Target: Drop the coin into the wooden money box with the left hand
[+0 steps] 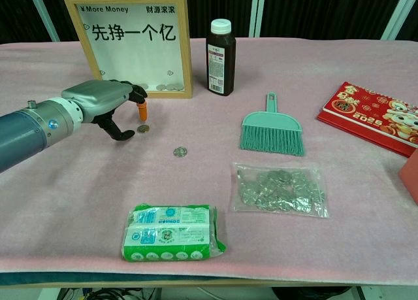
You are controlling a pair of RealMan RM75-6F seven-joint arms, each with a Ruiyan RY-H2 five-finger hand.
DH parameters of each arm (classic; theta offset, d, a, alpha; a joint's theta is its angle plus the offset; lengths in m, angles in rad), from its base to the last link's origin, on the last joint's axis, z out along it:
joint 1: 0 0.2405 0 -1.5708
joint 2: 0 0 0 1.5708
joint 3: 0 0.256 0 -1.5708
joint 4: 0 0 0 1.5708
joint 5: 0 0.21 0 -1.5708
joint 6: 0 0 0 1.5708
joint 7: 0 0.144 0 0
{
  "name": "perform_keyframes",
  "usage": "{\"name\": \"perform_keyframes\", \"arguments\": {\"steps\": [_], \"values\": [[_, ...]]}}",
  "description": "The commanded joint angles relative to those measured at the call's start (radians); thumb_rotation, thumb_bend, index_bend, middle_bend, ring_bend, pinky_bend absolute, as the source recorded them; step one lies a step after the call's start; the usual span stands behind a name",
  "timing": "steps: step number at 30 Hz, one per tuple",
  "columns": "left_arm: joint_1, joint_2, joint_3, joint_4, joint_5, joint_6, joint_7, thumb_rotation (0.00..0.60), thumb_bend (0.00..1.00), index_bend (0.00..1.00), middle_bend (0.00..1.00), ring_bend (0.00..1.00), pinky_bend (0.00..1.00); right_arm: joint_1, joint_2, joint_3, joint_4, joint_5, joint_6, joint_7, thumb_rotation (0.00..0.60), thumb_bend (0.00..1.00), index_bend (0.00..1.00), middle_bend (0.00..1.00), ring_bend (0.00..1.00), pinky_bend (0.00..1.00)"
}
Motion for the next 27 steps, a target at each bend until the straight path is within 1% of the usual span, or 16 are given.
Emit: {"name": "perform_keyframes", "arguments": {"steps": [1,17,27], "values": [[0.0,0.0,0.0,0.0,0.001,0.0,-0.001,0.6,0.37,0.4,0.1,0.01,0.0,0.0,0.0,0.0,0.0,0.0,0.0,0.0,0.6,0.14,0.1,0.0,0.09,0.16],[0.0,0.007,0.0,-0.014,0.015,0.011,-0.004,0.6,0.37,0.41,0.1,0.01,0.0,0.001,0.001,-0.001,-0.002,-0.001,-0.001,-0.002,0.6,0.14,0.1,0.0,0.09,0.16],[-0.001,-0.002,0.002,0.002,0.013,0.004,-0.008,0.6,0.37,0.41,0.1,0.01,0.0,0.001,0.002,-0.001,-0.003,0.001,-0.002,0.0,0.6,0.14,0.1,0.0,0.09,0.16]]}}
